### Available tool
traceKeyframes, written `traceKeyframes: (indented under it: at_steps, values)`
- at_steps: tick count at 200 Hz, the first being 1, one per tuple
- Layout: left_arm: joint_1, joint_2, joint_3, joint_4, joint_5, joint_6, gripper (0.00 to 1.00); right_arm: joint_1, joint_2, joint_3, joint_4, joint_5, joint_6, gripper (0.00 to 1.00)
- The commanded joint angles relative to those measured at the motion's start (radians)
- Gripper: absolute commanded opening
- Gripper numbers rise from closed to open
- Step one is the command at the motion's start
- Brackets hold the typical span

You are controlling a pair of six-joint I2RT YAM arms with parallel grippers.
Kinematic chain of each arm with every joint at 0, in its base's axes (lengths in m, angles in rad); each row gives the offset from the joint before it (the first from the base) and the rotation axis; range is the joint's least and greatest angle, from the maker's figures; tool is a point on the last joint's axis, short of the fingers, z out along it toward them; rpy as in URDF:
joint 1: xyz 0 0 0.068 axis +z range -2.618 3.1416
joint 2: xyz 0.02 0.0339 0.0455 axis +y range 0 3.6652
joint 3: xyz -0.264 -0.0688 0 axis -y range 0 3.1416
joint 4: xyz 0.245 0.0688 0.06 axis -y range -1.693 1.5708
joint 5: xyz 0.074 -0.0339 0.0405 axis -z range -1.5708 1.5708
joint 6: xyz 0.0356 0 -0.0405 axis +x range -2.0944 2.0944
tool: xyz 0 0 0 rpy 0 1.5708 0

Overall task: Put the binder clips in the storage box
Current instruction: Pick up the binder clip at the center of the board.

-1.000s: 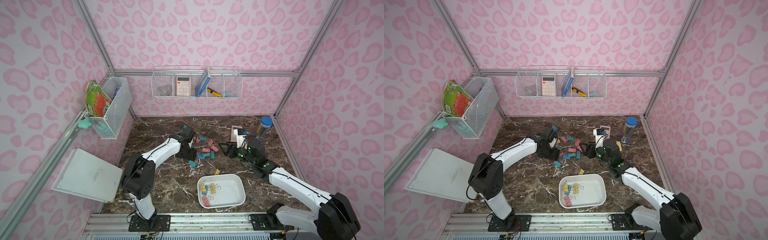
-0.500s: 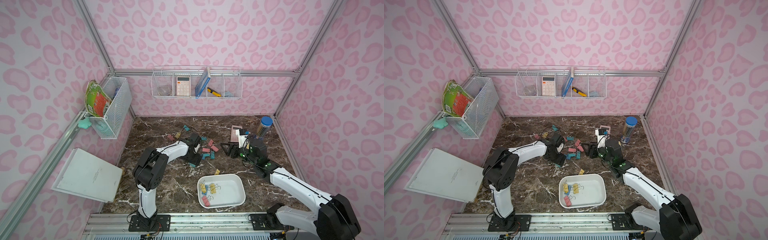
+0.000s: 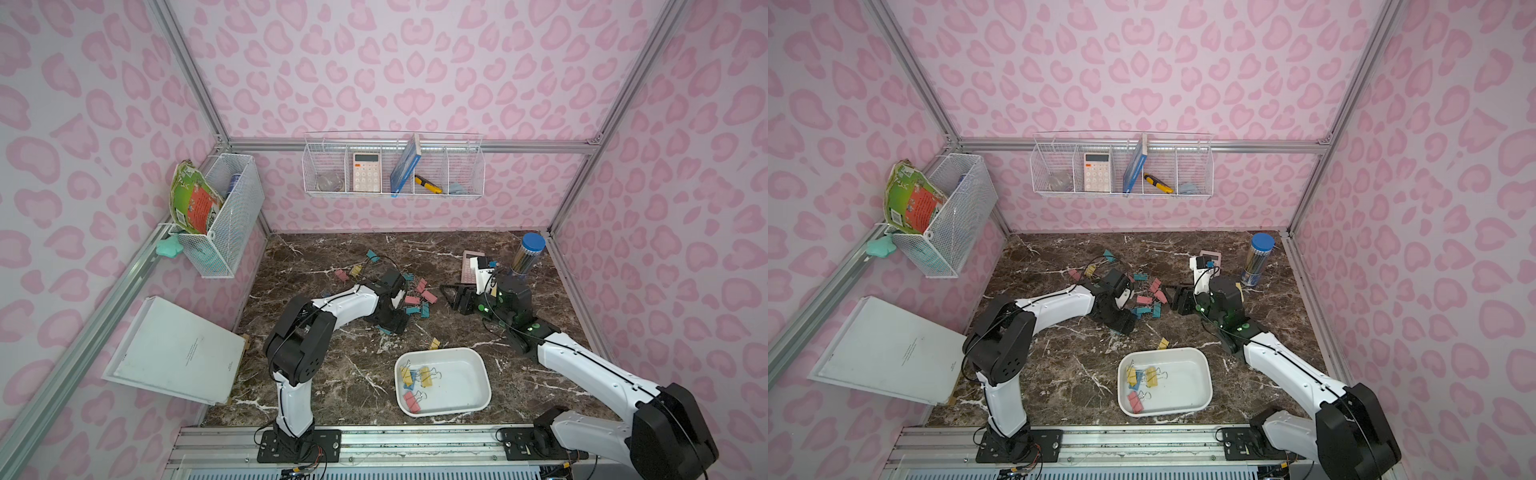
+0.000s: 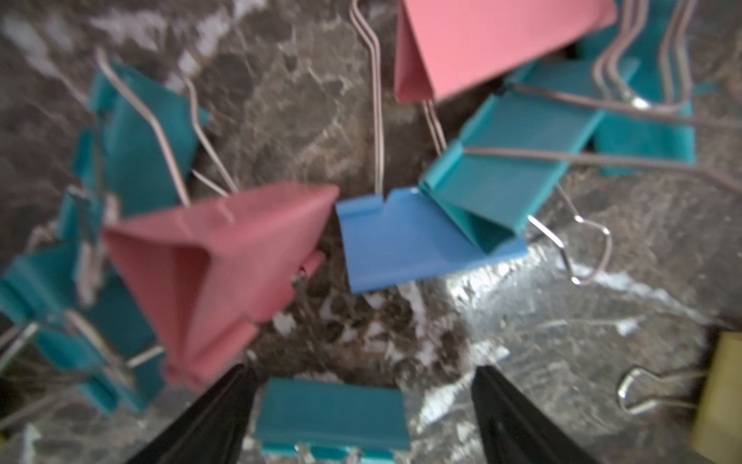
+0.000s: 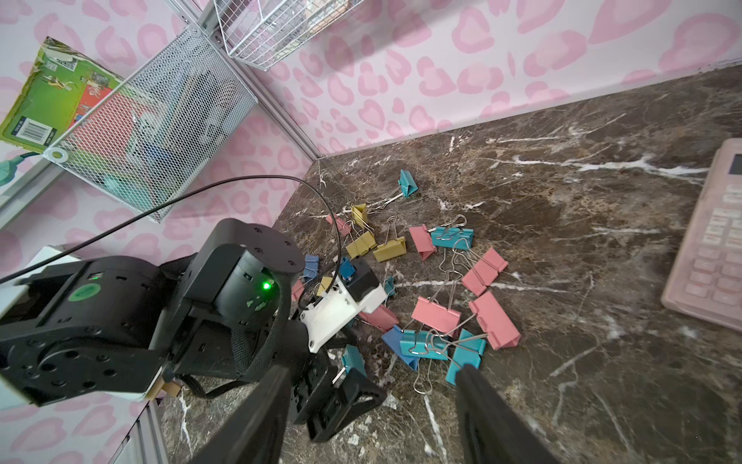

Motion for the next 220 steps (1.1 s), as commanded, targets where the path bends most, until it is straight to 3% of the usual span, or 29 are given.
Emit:
traceKeyframes:
  at_steps: [1,28,84,148,189,220]
  values:
    - [0.003,-0.039,-0.014,-0.046,0.019,-0.019,0.90,0.000,-0.014,0.005,0.015,-0.011,0.013,0.67]
    - [-0.004,-0.066,-0.031,-0.054,0.053,-0.035,0.90,0.000,-0.038,-0.013,0.011,-0.013,0.020,0.67]
    - [-0.007,-0.019,-0.034,-0.009,-0.024,-0.037,0.86,0.000,-0.058,-0.021,0.016,-0.009,0.035,0.67]
    - [-0.008,0.023,-0.020,0.000,-0.045,-0.016,0.88,0.002,-0.052,-0.020,0.013,-0.004,0.034,0.67]
    - [-0.008,0.020,-0.026,0.005,-0.049,-0.030,0.59,0.003,-0.032,-0.017,0.024,-0.009,0.035,0.67]
    - [-0.008,0.018,-0.023,0.005,-0.063,-0.040,0.51,0.001,-0.022,-0.015,0.027,-0.013,0.035,0.67]
